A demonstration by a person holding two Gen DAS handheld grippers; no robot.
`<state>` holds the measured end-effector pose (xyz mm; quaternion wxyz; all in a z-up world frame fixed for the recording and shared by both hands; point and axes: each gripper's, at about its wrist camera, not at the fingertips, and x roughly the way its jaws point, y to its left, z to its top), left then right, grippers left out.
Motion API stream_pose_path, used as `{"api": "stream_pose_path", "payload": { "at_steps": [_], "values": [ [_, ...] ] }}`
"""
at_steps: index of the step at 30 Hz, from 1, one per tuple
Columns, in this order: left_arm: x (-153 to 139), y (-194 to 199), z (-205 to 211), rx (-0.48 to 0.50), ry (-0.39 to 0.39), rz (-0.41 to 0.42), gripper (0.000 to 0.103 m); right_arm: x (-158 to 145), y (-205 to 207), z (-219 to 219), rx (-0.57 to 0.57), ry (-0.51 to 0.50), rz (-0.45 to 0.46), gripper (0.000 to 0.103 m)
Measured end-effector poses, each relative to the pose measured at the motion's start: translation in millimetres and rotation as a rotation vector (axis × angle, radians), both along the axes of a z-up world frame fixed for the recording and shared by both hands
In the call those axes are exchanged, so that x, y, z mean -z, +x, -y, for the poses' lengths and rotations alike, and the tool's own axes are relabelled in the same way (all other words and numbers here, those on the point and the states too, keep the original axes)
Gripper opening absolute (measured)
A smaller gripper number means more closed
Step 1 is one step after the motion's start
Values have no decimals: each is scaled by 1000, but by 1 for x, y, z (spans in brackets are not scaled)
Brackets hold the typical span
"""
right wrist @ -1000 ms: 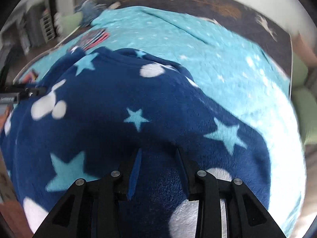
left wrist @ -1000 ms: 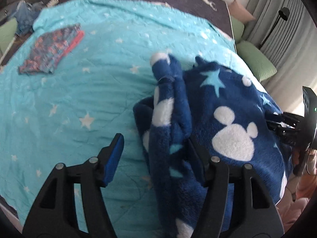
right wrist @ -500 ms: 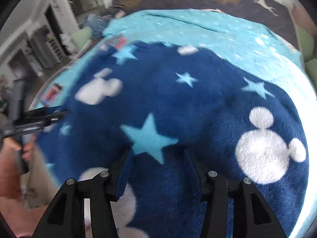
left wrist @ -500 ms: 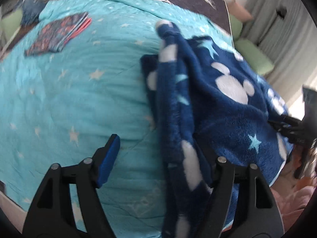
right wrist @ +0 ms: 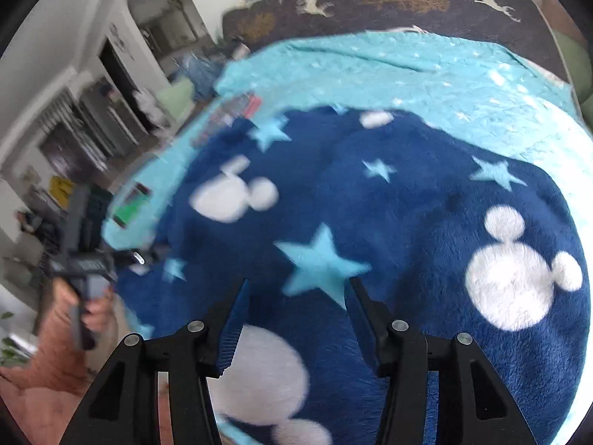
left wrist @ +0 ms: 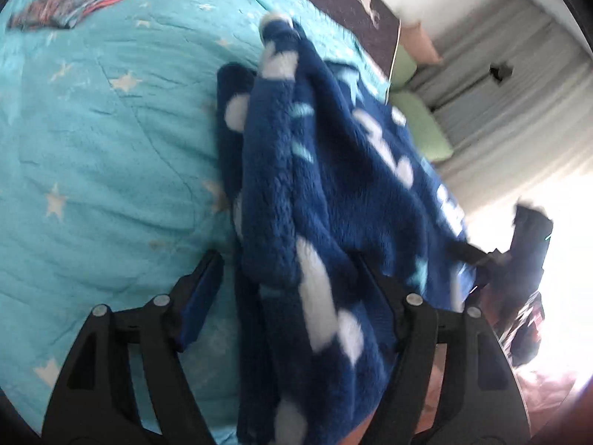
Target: Fold small clothes
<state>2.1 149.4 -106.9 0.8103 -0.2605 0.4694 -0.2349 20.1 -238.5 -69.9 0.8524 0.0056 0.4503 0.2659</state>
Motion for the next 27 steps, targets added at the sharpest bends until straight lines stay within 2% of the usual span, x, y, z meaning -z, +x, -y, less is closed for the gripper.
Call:
{"api": "stream_pose_path", "payload": {
  "at_steps": [1, 2, 4, 7, 10, 12, 14, 17, 19, 22, 25, 27],
  "values": [
    [-1, 1, -1, -8, -36, -8, 45, 6, 0, -1, 14, -10, -21, 58],
    [-2, 1, -2, -16, -54, -12, 41, 13, 2, 1, 26, 13, -43, 58],
    [-13, -5, 0, -34, -38, 27, 35, 11, 0, 6, 36, 46, -46, 58],
    [-38, -19, 8, -34, 14, 108, 31, -5, -9, 16, 43, 72, -12, 58],
    [-61, -23, 15, -27, 32, 172, 29, -21, -20, 17, -7, 97, 25, 58],
    [-78, -24, 23, -15, 44, 212, 29, -13, -18, 12, 1, 16, 28, 58],
    [-95, -22, 38, 9, 61, 253, 28, 7, -8, 7, 47, -76, -15, 58],
    [-119, -20, 59, 57, 89, 326, 28, 7, -3, 19, 70, 30, -53, 58],
    [-135, -19, 75, 99, 98, 374, 27, -4, -6, 34, 95, 75, -22, 58],
    [-157, -19, 106, 187, 98, 457, 26, -13, -15, 61, 164, 72, 26, 58],
    [-175, -20, 152, 341, 65, 533, 22, -15, -26, 96, 243, 109, 32, 58],
    [-176, -16, 185, 468, 31, 538, 15, -13, -35, 119, 312, 135, 26, 58]
  ]
}}
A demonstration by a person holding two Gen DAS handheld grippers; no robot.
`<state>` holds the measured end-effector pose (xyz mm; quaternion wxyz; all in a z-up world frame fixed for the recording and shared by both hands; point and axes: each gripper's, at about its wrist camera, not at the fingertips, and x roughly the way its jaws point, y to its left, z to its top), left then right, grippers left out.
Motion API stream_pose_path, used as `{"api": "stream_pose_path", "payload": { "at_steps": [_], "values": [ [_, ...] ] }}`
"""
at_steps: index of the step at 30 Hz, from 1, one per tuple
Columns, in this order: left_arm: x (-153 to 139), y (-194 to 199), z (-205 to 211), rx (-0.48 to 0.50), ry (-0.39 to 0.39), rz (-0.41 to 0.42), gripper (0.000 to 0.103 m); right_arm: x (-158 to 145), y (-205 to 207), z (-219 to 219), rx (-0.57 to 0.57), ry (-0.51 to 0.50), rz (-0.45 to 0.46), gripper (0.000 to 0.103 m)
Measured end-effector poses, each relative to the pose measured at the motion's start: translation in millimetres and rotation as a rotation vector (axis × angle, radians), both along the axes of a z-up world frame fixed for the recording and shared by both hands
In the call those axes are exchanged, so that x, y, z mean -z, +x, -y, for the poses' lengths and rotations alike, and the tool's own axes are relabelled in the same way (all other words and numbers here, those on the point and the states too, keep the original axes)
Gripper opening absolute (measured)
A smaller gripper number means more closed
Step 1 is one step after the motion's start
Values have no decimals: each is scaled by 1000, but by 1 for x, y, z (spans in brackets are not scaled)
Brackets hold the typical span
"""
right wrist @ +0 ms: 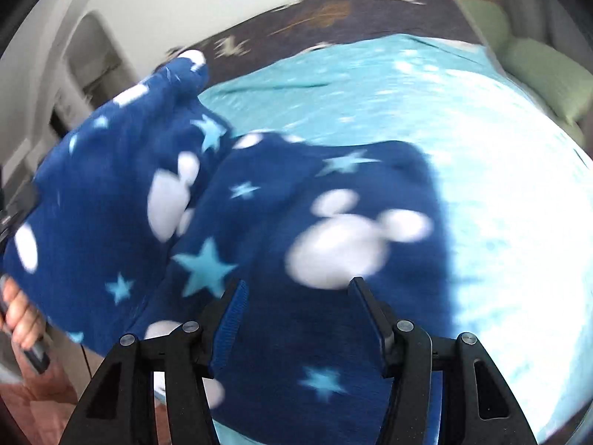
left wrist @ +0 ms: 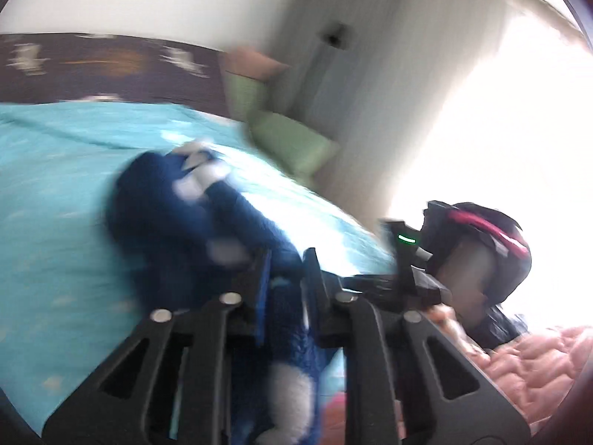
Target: Fold small clothes
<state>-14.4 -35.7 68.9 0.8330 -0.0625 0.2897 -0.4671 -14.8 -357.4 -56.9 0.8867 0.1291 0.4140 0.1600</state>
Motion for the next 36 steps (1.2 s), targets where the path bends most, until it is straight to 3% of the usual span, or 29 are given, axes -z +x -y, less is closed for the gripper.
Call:
{"api": "stream_pose_path", "payload": {
  "at_steps": [1, 4, 6, 12, 15, 19, 20, 22, 26, 31, 36],
  "values": [
    [2, 0, 18, 49, 23, 13, 10, 1, -3, 11, 35, 9, -1, 58],
    [25, 10, 70, 104, 163, 39, 10, 1, -5, 29, 90, 44, -5, 58],
    [35, 20, 73, 114, 162, -5, 10, 3, -10, 37, 104, 81, -12, 58],
    [42, 35, 10, 25, 71, -108, 10, 4, -5, 40, 33, 69, -26, 58],
    [27, 18, -21, -66, 29, -83, 13, -2, 17, 26, -23, 63, -29, 59],
    [13, 2, -76, -272, 0, 16, 48, -5, 28, -1, -119, 95, -25, 59],
    [15, 3, -86, -315, 5, 19, 50, -7, 29, -8, -142, 99, -22, 59],
    [28, 11, -99, -377, 31, -29, 50, -10, 31, -21, -178, 98, -20, 59],
    [66, 28, -105, -403, 68, -134, 50, -26, 33, -49, -269, 115, -17, 59],
    [88, 34, -111, -432, 57, -169, 50, -55, 37, -104, -450, 108, -28, 60],
    [98, 28, -134, -522, 63, -200, 54, -55, 60, -154, -538, 88, -131, 62]
  ]
}}
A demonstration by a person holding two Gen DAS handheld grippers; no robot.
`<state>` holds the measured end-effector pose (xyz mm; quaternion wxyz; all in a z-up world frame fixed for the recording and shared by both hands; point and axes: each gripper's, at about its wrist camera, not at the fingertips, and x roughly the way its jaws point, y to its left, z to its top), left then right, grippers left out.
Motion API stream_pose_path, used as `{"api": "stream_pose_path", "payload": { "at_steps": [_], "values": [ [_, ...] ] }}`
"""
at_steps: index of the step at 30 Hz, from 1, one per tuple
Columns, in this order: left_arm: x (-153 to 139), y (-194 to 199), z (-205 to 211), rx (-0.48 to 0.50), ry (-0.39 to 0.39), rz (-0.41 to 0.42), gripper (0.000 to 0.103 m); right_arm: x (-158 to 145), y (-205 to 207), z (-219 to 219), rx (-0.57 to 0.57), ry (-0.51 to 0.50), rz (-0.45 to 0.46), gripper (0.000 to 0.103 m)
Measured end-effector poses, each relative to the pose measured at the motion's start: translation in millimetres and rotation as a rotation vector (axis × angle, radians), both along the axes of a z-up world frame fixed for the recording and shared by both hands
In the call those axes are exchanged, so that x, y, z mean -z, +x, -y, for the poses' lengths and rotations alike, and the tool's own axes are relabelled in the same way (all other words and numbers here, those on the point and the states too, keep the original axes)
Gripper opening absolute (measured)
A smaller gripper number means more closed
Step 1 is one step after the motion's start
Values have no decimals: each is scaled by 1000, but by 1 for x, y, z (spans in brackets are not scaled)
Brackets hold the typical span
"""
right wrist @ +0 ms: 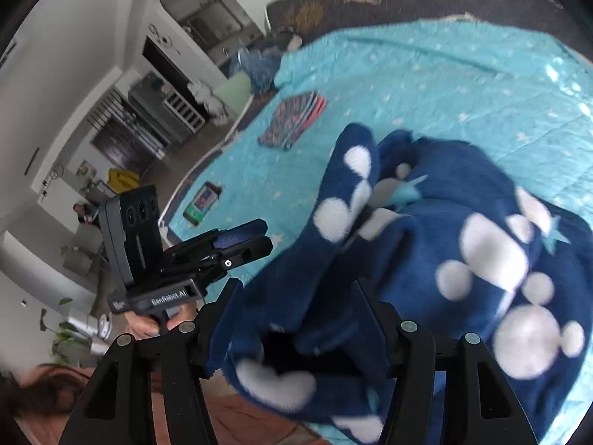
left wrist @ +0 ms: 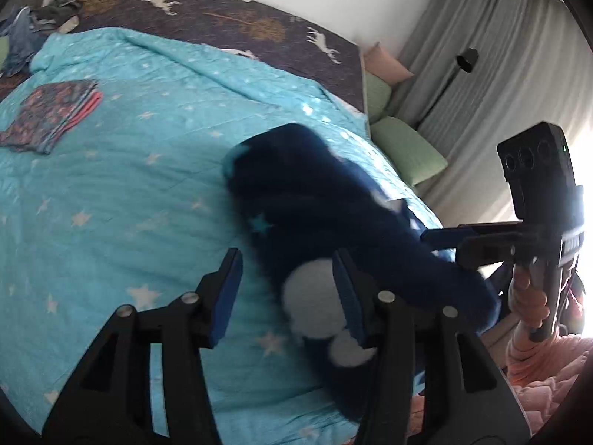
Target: Fold small clothes
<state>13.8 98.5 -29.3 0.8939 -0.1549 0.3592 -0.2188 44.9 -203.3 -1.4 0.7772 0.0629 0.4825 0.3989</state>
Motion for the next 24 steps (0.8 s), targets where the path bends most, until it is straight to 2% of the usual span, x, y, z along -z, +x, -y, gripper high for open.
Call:
{"api": "stream_pose_path", "payload": {
  "at_steps": [3, 6, 9, 10, 11, 12, 14, 18, 20, 22, 24],
  "values": [
    [14, -7, -11, 8, -32, -33, 60, 9, 21, -19, 9, -46, -51, 64],
    [23, -18, -11, 68, -60, -36, 66, 21, 46, -34, 33, -96, -95, 64],
    [26, -23, -3, 113, -52, -26, 68, 35, 68, -46, 36, -91, -165, 65],
    [25, -22, 1, 120, -44, -29, 68, 38, 72, -52, 27, -96, -171, 48],
    [24, -21, 2, 123, -39, -32, 68, 39, 75, -58, 19, -106, -164, 23],
    [23, -20, 4, 126, -35, -32, 68, 39, 77, -63, 18, -115, -162, 14],
    [17, -17, 5, 136, -36, -19, 68, 28, 73, -60, 42, -82, -146, 14],
    [-1, -17, 13, 181, -59, 39, 68, -28, 40, -11, 112, -27, 48, 13],
    [-11, -14, 23, 221, -71, 74, 69, -38, 25, 29, 181, 2, 77, 14],
    [-20, -11, 38, 265, -87, 107, 70, -30, 13, 70, 273, 31, 58, 14],
    [-28, -5, 61, 327, -107, 122, 70, 1, 6, 108, 375, 53, -10, 14]
  ]
}}
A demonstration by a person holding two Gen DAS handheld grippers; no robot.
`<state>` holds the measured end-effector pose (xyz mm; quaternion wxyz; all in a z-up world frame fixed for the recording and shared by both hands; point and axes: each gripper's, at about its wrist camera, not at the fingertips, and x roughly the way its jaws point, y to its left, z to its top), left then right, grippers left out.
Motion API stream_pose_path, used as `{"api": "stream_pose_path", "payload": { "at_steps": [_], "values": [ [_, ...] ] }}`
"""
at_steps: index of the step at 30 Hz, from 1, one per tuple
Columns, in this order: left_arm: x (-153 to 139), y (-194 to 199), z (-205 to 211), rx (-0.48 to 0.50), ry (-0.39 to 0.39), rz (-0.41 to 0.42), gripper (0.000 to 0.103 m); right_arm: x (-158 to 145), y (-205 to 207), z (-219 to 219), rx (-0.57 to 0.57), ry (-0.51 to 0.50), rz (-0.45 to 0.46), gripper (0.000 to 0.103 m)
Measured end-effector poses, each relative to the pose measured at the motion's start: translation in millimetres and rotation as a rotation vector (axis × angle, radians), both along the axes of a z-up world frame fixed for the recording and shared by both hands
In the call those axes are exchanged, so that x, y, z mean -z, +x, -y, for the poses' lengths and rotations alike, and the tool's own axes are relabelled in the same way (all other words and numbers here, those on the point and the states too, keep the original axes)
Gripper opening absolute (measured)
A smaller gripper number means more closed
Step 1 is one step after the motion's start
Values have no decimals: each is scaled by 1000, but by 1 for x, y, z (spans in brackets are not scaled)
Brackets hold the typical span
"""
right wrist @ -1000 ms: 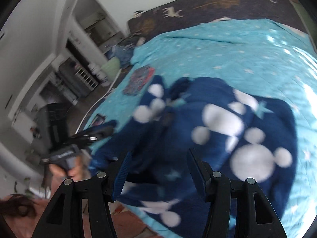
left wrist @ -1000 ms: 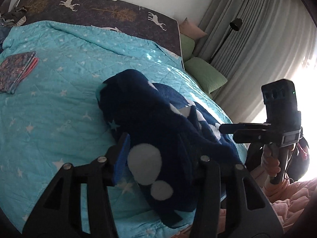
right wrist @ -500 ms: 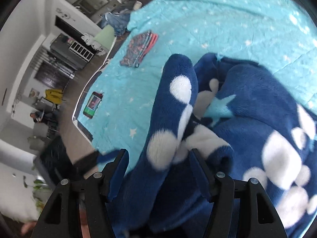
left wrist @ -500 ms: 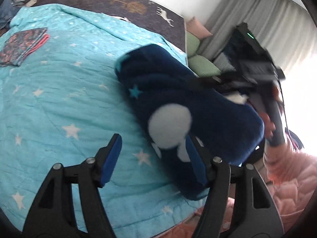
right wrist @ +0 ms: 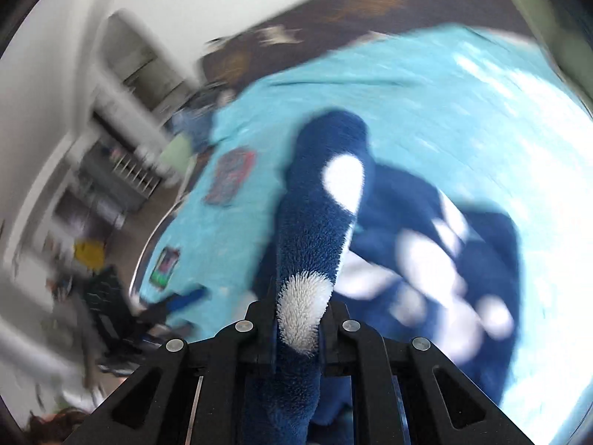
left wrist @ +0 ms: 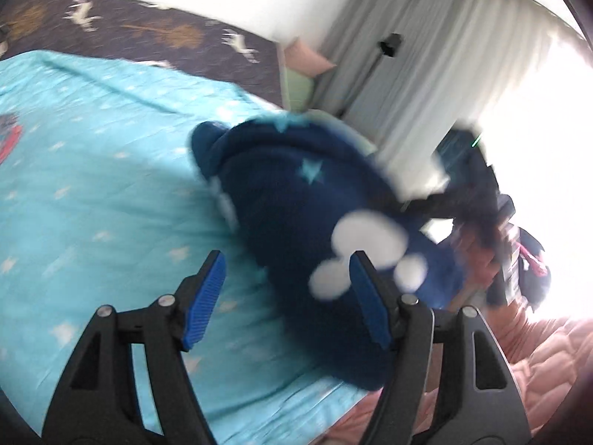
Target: Fold small clothes
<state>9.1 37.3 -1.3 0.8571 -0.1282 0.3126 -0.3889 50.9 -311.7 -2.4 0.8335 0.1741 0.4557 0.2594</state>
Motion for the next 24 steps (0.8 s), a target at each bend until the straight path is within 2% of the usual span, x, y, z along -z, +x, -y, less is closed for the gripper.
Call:
{"api": "stream_pose_path", "payload": {
  "at_steps": [3, 6, 8, 9, 10, 12, 15, 17, 21, 24],
  "values": [
    [-3, 8, 39, 84, 38, 20, 70, 51, -7, 45, 112, 120, -106, 15],
    [5, 14, 81, 138, 149, 35, 70, 70, -13, 71, 156, 222, -90, 18],
    [21, 16, 104, 126, 244, 39, 74, 72, -14, 72, 151, 215, -74, 28],
    [27, 15, 107, 106, 267, 42, 76, 73, -14, 71, 159, 181, -77, 41],
    [29, 16, 106, 98, 256, 40, 76, 72, -15, 72, 167, 142, -82, 54],
    [30, 19, 96, 96, 208, -2, 76, 72, -15, 73, 144, 114, -86, 64],
    [35, 26, 82, 74, 171, -77, 79, 80, -9, 76, 50, 232, -133, 72],
    [40, 28, 76, 69, 144, -113, 79, 87, 0, 72, 1, 278, -160, 75],
    [43, 24, 82, 60, 156, -105, 79, 99, 19, 66, -55, 292, -171, 82],
    [43, 24, 84, 62, 159, -112, 80, 101, 33, 60, -86, 317, -192, 84]
  ]
}}
